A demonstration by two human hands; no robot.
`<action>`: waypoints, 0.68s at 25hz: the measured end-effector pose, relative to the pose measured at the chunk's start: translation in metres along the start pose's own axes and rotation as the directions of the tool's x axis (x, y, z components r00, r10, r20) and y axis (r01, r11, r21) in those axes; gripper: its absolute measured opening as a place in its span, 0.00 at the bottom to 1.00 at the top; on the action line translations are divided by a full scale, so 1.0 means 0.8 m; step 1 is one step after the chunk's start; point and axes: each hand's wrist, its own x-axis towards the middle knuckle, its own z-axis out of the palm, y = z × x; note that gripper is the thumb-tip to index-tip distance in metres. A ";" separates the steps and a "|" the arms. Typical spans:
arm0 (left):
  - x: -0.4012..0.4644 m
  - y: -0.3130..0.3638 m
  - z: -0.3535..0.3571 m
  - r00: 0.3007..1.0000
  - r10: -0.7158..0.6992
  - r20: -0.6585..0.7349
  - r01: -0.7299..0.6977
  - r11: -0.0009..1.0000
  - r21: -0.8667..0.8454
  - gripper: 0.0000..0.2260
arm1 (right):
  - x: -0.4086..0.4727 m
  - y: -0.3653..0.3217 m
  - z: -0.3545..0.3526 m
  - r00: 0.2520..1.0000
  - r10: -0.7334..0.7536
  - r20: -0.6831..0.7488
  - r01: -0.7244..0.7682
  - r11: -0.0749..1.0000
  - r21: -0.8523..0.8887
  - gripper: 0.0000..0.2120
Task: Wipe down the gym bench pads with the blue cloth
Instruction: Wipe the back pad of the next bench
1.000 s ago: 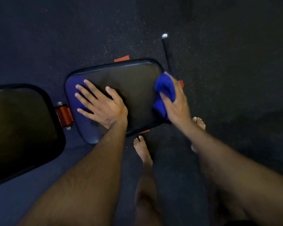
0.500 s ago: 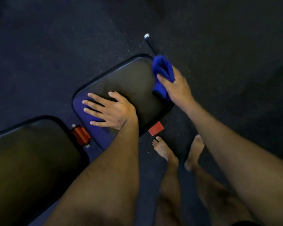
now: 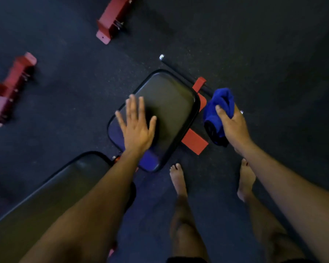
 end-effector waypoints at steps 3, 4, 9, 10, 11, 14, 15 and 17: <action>0.060 -0.035 0.007 0.812 0.580 0.060 -0.583 0.804 0.115 0.32 | -0.001 0.014 0.035 0.996 -0.021 -0.084 0.027 0.997 0.073 0.27; 0.076 -0.042 0.016 0.781 0.620 0.074 -0.625 0.774 0.105 0.32 | 0.005 0.014 0.049 0.994 -0.034 -0.104 0.044 0.995 0.088 0.25; 0.087 -0.073 0.047 0.715 0.697 -0.048 -0.686 0.714 0.142 0.30 | 0.043 0.001 0.143 0.946 -0.008 -0.323 0.086 0.970 0.227 0.25; 0.090 -0.073 0.046 0.709 0.703 -0.049 -0.691 0.707 0.150 0.30 | 0.032 0.005 0.158 0.918 0.016 -0.395 0.088 0.966 0.244 0.27; 0.092 -0.069 0.045 0.704 0.708 -0.049 -0.695 0.702 0.157 0.31 | 0.012 0.012 0.171 0.892 0.025 -0.452 0.094 0.967 0.238 0.28; 0.088 -0.065 0.046 0.711 0.702 -0.043 -0.686 0.706 0.172 0.31 | -0.092 0.042 0.231 0.884 0.029 -0.467 0.064 0.981 0.182 0.30; 0.089 -0.066 0.047 0.712 0.701 -0.041 -0.686 0.707 0.170 0.32 | -0.128 0.048 0.256 0.890 0.037 -0.454 0.038 0.987 0.155 0.31; 0.091 -0.070 0.046 0.718 0.695 -0.042 -0.682 0.714 0.159 0.31 | -0.178 0.055 0.300 0.890 0.054 -0.452 -0.017 0.996 0.085 0.32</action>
